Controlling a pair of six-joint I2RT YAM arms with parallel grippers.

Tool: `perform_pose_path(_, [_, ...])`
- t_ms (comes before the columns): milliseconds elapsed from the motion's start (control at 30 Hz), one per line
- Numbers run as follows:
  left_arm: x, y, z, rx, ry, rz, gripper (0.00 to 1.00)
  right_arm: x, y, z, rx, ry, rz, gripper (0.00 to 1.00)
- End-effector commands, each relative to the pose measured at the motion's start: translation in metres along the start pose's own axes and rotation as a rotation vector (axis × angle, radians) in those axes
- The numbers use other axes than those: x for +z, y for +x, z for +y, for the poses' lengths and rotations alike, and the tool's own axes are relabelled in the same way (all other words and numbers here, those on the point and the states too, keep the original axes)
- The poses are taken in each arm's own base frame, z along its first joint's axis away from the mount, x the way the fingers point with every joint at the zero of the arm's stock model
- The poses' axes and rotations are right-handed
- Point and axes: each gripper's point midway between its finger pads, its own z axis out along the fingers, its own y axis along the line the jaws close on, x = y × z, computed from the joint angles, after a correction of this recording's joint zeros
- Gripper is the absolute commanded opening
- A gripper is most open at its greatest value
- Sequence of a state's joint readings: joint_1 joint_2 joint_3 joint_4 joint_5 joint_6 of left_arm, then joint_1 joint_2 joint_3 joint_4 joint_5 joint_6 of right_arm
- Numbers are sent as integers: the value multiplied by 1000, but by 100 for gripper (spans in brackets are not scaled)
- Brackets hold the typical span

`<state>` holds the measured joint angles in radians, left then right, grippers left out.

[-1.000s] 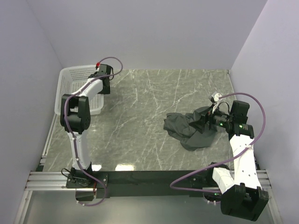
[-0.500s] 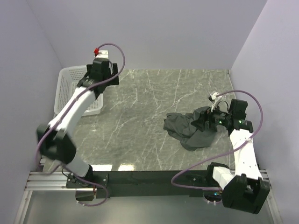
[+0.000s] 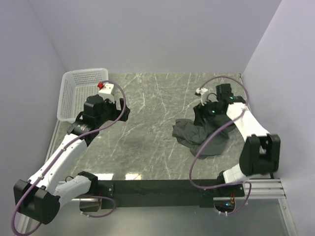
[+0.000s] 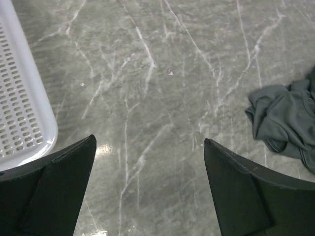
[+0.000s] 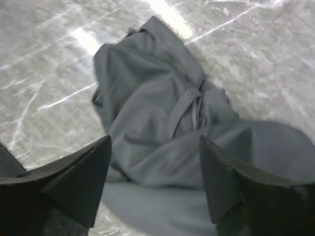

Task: Fold and stack the t-shirts
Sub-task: Flatten the tshirt out

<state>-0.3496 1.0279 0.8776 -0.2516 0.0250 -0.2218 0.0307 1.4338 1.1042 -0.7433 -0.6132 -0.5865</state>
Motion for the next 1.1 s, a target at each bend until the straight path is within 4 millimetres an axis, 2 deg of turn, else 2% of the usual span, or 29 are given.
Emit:
perform_pose_path(0, [-15, -37, -21, 40, 93, -146, 96, 15, -4, -17, 50, 64, 92, 76])
perform_pose_path(267, [-19, -38, -21, 58, 94, -150, 97, 55, 2, -25, 74, 75, 202, 70])
perform_pose_path(500, [-18, -37, -24, 61, 110, -145, 98, 68, 9, -36, 109, 122, 234, 66])
perform_pose_path(700, [-15, -33, -25, 58, 118, -130, 98, 80, 8, -26, 105, 48, 248, 54])
perform_pose_path(767, [-15, -33, -24, 60, 116, -128, 98, 82, 4, -23, 92, 27, 248, 42])
perform_pose_path(800, [-15, -33, -25, 60, 118, -130, 98, 82, 3, -22, 86, 21, 248, 35])
perform_pose_path(833, [-15, -32, -25, 60, 119, -128, 98, 80, -1, -22, 76, 23, 241, 21])
perform_pose_path(900, [-14, -33, -26, 61, 126, -130, 98, 69, -18, -17, 34, 19, 196, 3])
perform_pose_path(933, [-14, -32, -28, 61, 136, -126, 98, 58, -31, -12, 1, 20, 157, 0])
perform_pose_path(967, [-14, -32, -30, 62, 147, -126, 98, 52, -36, -7, -50, -10, 139, 0])
perform_pose_path(1067, [-16, -29, -42, 77, 221, -119, 99, 28, -58, 27, -178, -155, 76, 0])
